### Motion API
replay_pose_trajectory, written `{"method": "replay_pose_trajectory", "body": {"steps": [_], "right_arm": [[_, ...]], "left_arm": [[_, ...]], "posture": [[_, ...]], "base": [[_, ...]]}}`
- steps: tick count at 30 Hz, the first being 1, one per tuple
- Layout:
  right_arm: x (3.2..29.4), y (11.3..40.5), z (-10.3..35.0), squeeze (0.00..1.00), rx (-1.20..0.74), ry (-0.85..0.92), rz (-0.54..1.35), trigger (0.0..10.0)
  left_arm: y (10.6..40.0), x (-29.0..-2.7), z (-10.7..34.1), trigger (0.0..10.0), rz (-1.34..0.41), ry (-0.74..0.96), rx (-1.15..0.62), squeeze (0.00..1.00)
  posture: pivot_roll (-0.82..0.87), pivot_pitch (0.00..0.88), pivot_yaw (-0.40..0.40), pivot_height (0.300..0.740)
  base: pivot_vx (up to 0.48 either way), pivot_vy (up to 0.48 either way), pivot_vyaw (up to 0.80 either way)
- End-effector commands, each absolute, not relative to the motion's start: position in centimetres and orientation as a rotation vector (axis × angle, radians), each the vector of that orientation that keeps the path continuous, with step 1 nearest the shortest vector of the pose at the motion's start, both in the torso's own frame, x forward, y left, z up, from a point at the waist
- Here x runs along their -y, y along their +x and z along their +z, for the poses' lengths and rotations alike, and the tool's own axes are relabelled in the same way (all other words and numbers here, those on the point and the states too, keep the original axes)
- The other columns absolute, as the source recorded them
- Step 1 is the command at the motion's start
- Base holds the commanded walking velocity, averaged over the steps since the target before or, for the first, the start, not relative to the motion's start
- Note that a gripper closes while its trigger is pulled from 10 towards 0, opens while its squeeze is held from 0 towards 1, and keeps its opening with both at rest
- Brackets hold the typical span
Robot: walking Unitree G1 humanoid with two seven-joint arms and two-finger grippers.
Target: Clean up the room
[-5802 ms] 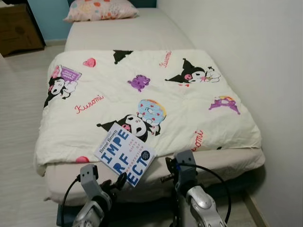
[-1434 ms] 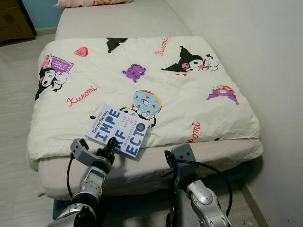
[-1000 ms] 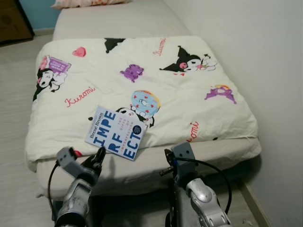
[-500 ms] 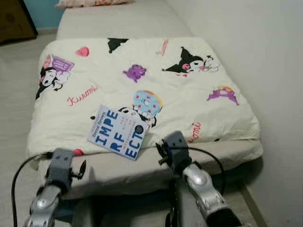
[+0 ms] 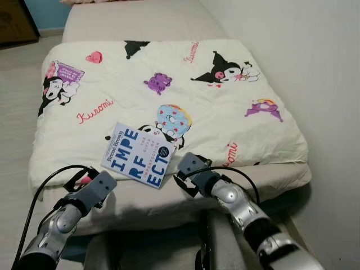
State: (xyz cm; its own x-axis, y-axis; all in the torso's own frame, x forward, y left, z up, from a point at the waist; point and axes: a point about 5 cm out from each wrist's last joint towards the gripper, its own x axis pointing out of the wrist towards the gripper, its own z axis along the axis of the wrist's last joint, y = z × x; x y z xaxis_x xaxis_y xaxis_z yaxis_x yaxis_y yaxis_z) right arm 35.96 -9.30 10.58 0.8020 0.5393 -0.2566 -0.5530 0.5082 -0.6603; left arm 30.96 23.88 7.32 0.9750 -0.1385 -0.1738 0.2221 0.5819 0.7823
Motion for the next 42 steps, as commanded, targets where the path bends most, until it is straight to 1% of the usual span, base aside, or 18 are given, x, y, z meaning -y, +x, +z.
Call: {"method": "replay_pose_trajectory", "body": {"steps": [1, 3, 4, 5, 6, 8, 12, 15, 21, 26, 29, 33, 36, 42], "right_arm": [[9.6, 35.6, 9.6, 0.00, -0.034, -0.864, 0.685, 10.0], [9.5, 35.6, 9.7, 0.00, -0.028, -0.875, 0.688, 10.0], [9.6, 35.6, 9.6, 0.00, -0.021, -0.919, 0.692, 10.0], [9.6, 35.7, 9.5, 0.00, -0.012, -0.965, 0.695, 10.0], [9.6, 35.7, 9.5, 0.00, -0.012, -0.965, 0.695, 10.0], [9.8, 35.8, 9.4, 0.00, 0.000, -1.072, 0.682, 10.0], [9.9, 36.0, 9.5, 0.00, 0.020, -1.129, 0.659, 10.0], [10.1, 36.3, 9.7, 0.00, 0.066, -1.218, 0.608, 10.0], [9.9, 36.8, 10.4, 0.00, 0.127, -1.288, 0.536, 10.0], [9.9, 37.3, 11.2, 0.00, 0.166, -1.328, 0.474, 10.0], [10.0, 37.7, 11.8, 0.00, 0.205, -1.395, 0.430, 10.0], [10.1, 37.9, 12.0, 0.00, 0.224, -1.435, 0.413, 10.0], [10.5, 38.3, 12.6, 0.00, 0.255, -1.536, 0.360, 10.0], [11.3, 38.7, 13.1, 0.00, 0.240, -1.586, 0.312, 10.0]], "left_arm": [[30.3, -24.7, 6.5, 10.0, -0.225, 0.987, -0.140, 0.00], [30.3, -24.7, 6.4, 10.0, -0.222, 1.002, -0.139, 0.00], [30.3, -25.3, 6.5, 10.0, -0.198, 1.050, -0.143, 0.00], [30.4, -25.7, 6.7, 10.0, -0.173, 1.091, -0.141, 0.00], [30.4, -25.7, 6.7, 10.0, -0.173, 1.091, -0.141, 0.00], [30.7, -27.1, 7.5, 10.0, -0.067, 1.189, -0.130, 0.00], [31.0, -27.8, 8.1, 10.0, -0.010, 1.236, -0.109, 0.00], [31.1, -28.5, 8.7, 10.0, 0.039, 1.299, -0.082, 0.00], [31.1, -29.1, 8.8, 10.0, 0.057, 1.345, -0.088, 0.00], [31.2, -29.2, 8.8, 10.0, 0.062, 1.384, -0.079, 0.00], [31.5, -29.2, 8.9, 10.0, 0.079, 1.438, -0.067, 0.00], [31.8, -29.2, 9.2, 10.0, 0.107, 1.455, -0.054, 0.00], [32.7, -29.0, 10.0, 10.0, 0.135, 1.497, -0.021, 0.00], [33.3, -28.9, 10.8, 10.0, 0.148, 1.521, -0.009, 0.00]], "posture": [[-0.05, 0.401, -0.046, 0.566], [-0.05, 0.401, -0.046, 0.566], [-0.04, 0.427, -0.049, 0.566], [-0.04, 0.430, -0.050, 0.566], [-0.04, 0.430, -0.050, 0.566], [-0.03, 0.464, -0.051, 0.566], [-0.02, 0.479, -0.049, 0.566], [-0.01, 0.496, -0.046, 0.566], [0.00, 0.514, -0.039, 0.566], [0.02, 0.522, -0.039, 0.566], [0.02, 0.524, -0.040, 0.566], [0.02, 0.524, -0.043, 0.566], [0.01, 0.525, -0.043, 0.566], [0.01, 0.527, -0.038, 0.566]], "base": [[0.000, 0.000, 0.00], [0.000, 0.000, 0.00], [0.000, 0.000, 0.00], [0.000, 0.000, 0.00], [0.000, 0.000, 0.00], [0.000, 0.000, 0.00], [0.000, 0.000, 0.00], [0.000, 0.000, 0.00], [0.000, 0.000, 0.00], [0.000, 0.000, 0.00], [0.000, 0.000, 0.00], [0.000, 0.000, 0.00], [0.000, 0.000, 0.00], [0.000, 0.000, 0.00]]}}
